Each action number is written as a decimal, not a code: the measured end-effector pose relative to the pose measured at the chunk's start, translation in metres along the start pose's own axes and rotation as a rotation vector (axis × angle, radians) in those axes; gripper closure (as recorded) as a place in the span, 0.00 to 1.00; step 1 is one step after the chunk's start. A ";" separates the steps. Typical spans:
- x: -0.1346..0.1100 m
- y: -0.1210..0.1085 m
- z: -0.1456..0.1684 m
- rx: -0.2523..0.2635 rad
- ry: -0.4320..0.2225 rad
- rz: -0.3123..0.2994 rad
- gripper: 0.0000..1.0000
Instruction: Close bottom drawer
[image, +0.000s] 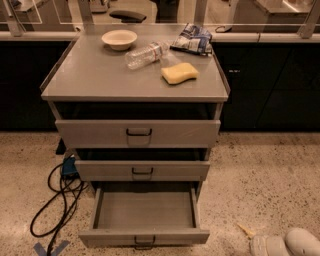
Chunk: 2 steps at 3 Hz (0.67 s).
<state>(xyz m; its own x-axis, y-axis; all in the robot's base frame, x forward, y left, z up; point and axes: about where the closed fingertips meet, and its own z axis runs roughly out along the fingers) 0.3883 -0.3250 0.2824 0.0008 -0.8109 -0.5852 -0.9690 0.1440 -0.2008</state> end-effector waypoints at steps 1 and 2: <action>0.016 0.012 0.074 -0.163 -0.082 0.014 0.00; 0.008 0.032 0.148 -0.379 -0.172 0.053 0.00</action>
Offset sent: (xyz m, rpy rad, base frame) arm -0.1830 0.2703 -0.4790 0.6167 0.9758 0.2923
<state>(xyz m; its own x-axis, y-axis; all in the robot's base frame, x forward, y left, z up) 0.3937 -0.2430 0.1551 -0.0409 -0.6966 -0.7163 -0.9911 -0.0625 0.1174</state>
